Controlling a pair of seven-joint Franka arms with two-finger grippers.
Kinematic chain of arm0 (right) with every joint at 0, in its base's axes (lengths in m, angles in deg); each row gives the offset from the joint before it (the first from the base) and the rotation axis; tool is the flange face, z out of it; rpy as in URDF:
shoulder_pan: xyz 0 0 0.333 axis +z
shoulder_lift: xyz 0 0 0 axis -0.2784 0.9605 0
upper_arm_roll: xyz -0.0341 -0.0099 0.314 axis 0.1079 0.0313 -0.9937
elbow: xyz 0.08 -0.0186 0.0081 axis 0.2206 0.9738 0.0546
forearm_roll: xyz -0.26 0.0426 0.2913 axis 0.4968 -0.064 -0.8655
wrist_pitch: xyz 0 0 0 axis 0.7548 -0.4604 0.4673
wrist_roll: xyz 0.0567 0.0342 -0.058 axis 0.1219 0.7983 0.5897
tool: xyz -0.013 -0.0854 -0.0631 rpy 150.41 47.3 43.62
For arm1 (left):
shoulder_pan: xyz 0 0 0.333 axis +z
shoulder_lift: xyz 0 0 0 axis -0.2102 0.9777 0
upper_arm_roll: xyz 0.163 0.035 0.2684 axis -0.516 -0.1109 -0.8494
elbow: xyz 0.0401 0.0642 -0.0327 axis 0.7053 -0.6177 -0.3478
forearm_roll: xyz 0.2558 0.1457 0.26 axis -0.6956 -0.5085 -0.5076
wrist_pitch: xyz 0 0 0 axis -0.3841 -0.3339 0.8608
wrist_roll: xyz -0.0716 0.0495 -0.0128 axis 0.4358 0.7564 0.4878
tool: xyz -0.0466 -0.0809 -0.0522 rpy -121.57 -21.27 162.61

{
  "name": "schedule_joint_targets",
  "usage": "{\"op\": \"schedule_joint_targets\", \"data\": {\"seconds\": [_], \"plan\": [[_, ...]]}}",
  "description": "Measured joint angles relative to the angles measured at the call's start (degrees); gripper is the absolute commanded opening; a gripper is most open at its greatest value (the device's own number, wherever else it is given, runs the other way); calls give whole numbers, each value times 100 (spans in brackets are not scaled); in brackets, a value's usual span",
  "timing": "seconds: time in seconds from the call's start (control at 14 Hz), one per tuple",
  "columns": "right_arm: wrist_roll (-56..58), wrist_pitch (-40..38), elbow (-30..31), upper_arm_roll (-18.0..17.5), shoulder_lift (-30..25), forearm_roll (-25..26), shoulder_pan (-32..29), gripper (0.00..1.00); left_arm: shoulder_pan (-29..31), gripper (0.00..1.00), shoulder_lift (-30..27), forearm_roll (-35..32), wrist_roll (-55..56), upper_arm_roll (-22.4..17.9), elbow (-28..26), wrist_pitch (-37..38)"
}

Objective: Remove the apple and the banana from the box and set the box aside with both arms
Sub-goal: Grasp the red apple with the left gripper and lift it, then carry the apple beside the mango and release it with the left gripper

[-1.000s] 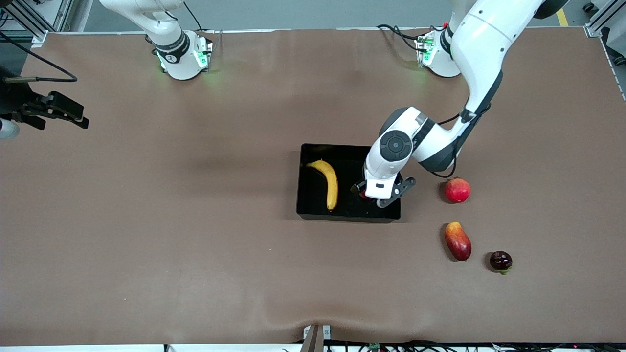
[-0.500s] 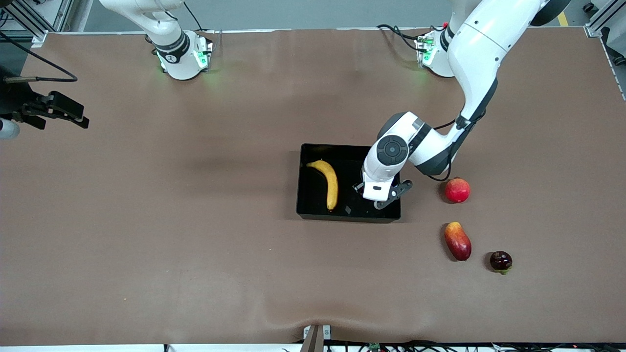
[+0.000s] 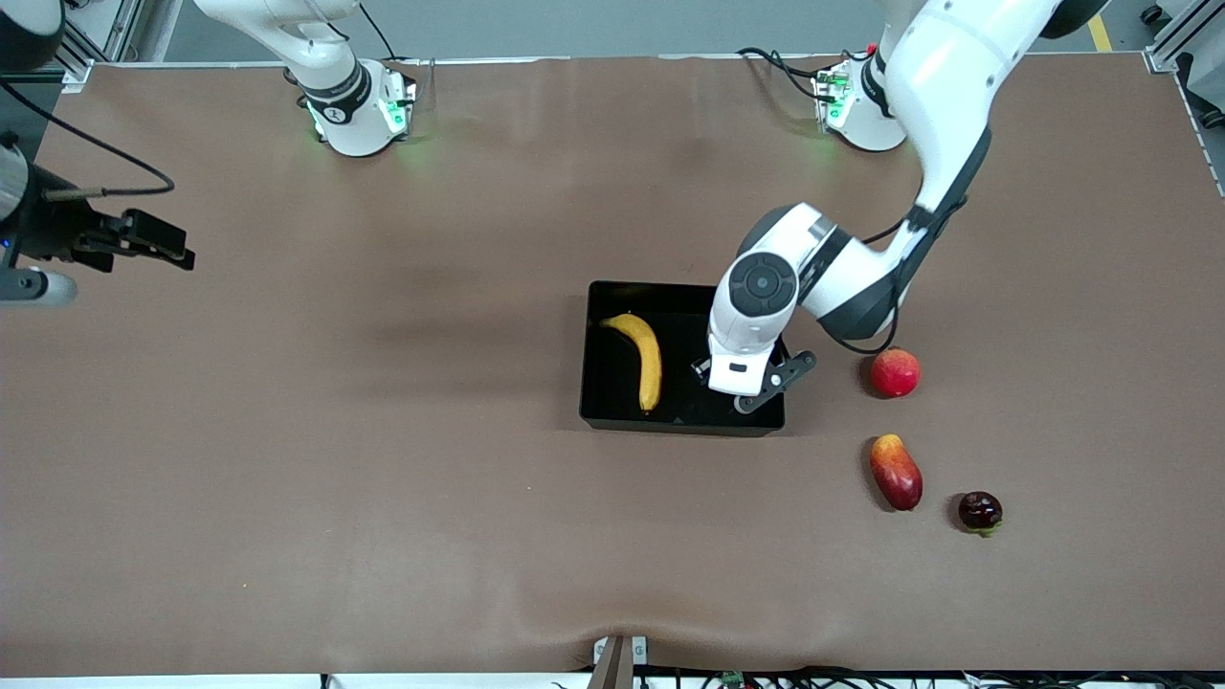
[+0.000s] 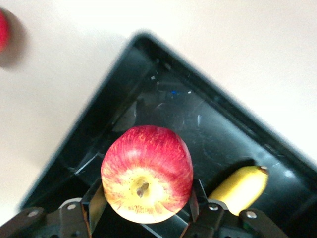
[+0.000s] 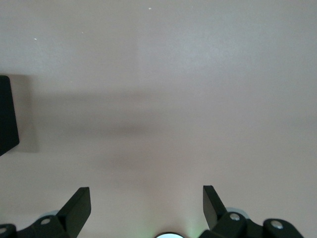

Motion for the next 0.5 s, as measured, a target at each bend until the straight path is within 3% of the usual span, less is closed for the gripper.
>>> {"op": "schedule_joint_targets", "data": {"seconds": [0.21,0.5], "plan": [[0,-431,13,14,179,0,-21,100,125,0,-484,-1,-525,-30,395,701],[0,-449,40,45,752,-11,-192,100,1100,0,-702,-2,-1897,-56,373,1143]]}}
